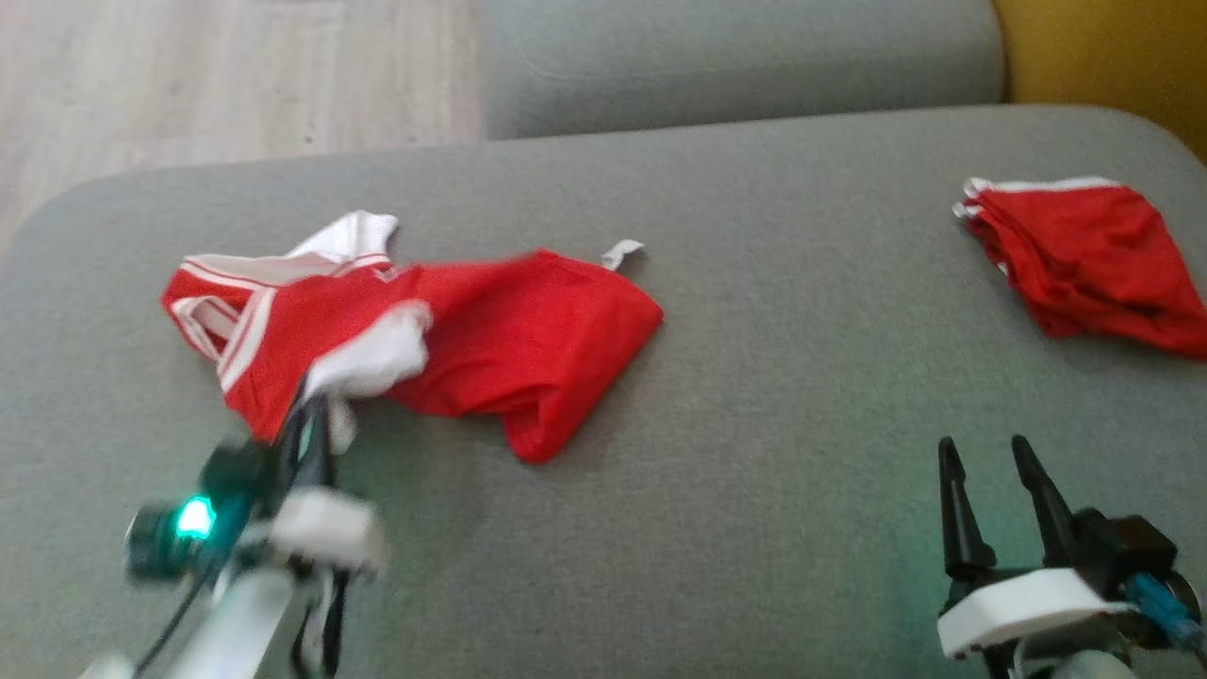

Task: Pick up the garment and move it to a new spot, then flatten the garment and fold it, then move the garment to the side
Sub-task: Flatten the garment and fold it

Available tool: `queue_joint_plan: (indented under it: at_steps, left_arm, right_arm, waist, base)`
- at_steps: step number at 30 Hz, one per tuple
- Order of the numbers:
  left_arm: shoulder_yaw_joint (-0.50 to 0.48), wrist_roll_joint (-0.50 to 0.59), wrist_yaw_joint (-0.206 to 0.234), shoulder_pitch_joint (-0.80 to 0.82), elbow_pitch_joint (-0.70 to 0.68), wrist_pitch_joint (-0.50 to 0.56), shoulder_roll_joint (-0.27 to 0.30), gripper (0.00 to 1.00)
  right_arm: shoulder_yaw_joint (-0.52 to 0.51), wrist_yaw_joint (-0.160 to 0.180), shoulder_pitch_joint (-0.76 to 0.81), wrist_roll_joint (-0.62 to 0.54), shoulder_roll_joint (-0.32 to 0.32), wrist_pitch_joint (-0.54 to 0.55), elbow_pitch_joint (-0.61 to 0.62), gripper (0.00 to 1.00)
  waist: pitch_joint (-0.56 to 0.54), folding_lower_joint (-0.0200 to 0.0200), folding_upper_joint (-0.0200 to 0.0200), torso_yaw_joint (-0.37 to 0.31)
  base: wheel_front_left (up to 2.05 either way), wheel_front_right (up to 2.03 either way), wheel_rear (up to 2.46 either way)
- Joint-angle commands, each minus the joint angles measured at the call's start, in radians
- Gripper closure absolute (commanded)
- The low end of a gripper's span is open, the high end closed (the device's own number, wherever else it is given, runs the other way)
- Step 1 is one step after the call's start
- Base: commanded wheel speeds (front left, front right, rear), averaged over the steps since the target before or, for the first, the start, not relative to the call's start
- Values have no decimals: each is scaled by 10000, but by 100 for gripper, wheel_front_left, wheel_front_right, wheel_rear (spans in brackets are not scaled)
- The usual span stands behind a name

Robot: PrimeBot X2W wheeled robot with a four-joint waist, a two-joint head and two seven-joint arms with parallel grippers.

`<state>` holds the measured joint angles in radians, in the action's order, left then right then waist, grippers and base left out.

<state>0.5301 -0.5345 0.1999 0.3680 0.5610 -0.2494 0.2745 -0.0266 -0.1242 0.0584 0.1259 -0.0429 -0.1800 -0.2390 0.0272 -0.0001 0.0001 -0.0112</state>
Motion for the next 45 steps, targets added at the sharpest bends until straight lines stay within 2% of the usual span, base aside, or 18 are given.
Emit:
queue_joint_plan:
  at_steps: [1, 8, 12, 17, 19, 20, 35, 40, 45]
  left_arm:
    - [-584, 37, 200, -55, -663, -122, 479, 100]
    - [-1687, -414, 1414, -2671, -3302, -72, 1339, 100]
    - [-2120, -684, 1915, -3783, -3833, 30, 1643, 100]
    - [-2571, -930, 2182, -4429, -3897, -11, 1732, 98]
    - [-2546, -986, 2123, -4575, -3955, -13, 1706, 29]
    - [-2493, -1031, 2048, -4613, -4001, 2, 1667, 0]
    - [-2319, -963, 1608, -4409, -5221, -55, 1471, 0]
    - [-1710, -800, 1441, -4263, -5423, 43, 1152, 0]
    - [-1147, -657, 1255, -4093, -5333, 51, 752, 0]
  right_arm:
    - [162, -65, -56, 77, -74, -138, 253, 0]
    - [-77, -65, 170, 103, -74, -214, 118, 0]
    - [-67, -65, 174, 101, -74, -236, 63, 0]
    - [-41, -65, 150, 118, -74, -249, -1, 0]
    - [-19, -65, 137, 122, -74, -252, -36, 0]
    - [-13, -65, 131, 126, -74, -256, -53, 0]
    - [70, -65, 191, 67, -74, -277, -182, 0]
    - [328, -65, -214, 7, -74, -108, -204, 0]
    - [800, -65, -1264, -90, -74, 312, -479, 0]
  waist:
    - [-243, 1, -1, 229]
    - [-619, 1, -1, 690]
    - [-723, 1, -1, 773]
    - [-798, 1, -1, 798]
    - [-819, 1, -1, 787]
    - [-828, 1, -1, 784]
    - [-1059, 1, -1, 1073]
    - [-1013, 1, -1, 1495]
    - [-836, 1, -1, 2120]
  base:
    - [0, 0, 0]
    - [0, 0, 0]
    - [0, 0, 0]
    - [0, 0, 0]
    - [0, 0, 0]
    - [0, 0, 0]
    - [0, 0, 0]
    - [0, 0, 0]
    - [0, 0, 0]
